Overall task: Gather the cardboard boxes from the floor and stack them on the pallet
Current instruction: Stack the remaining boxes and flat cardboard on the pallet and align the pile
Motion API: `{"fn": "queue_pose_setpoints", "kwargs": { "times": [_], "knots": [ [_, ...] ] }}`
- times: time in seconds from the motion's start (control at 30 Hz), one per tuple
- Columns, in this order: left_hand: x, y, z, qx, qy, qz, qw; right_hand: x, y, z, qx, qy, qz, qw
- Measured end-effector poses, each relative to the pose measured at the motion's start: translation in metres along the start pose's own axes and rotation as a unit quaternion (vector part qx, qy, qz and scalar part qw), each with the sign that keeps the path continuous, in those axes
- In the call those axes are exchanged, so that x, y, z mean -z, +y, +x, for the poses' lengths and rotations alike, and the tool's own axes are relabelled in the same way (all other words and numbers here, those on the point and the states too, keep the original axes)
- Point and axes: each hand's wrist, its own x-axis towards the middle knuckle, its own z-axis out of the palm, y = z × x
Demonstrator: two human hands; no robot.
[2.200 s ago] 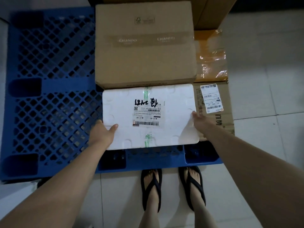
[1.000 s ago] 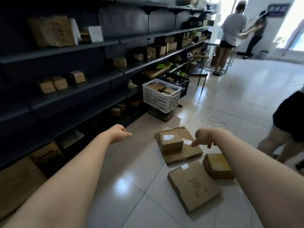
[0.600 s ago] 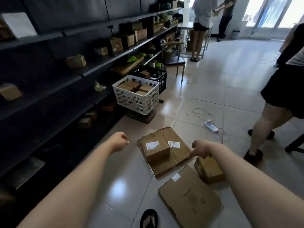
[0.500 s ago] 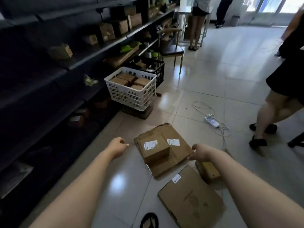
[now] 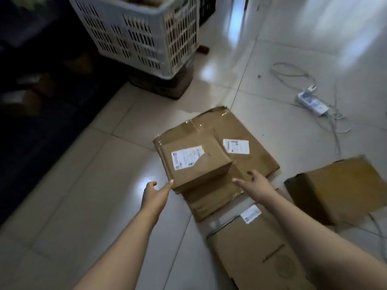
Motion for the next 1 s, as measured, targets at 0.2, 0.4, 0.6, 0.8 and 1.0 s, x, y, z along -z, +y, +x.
{"fn": "queue_pose_setpoints", "kwargs": {
  "times": [0.2,0.4,0.6,0.8,1.0],
  "knots": [
    [-0.074,-0.057,0.177,0.004,-0.036,-0.139,0.990,-0.077,0.028,0.181,0.023,0.012,0.240,0.970],
    [-0.070,-0.061,0.169,-0.002,-0.101,-0.221,0.970,-0.086,0.027,0.189,0.020,-0.034,0.339,0.940],
    [0.013,-0.031,0.035,0.033,-0.095,-0.273,0.957,-0.032,-0.043,0.055,0.017,-0.042,0.296,0.954],
    [0.133,0.012,-0.117,0.059,-0.050,-0.392,0.917,0.013,-0.160,-0.103,0.056,-0.085,0.229,0.968],
    [0.245,-0.028,-0.226,0.066,0.048,-0.531,0.844,-0.036,-0.256,-0.232,0.119,-0.205,0.113,0.965]
  ]
}}
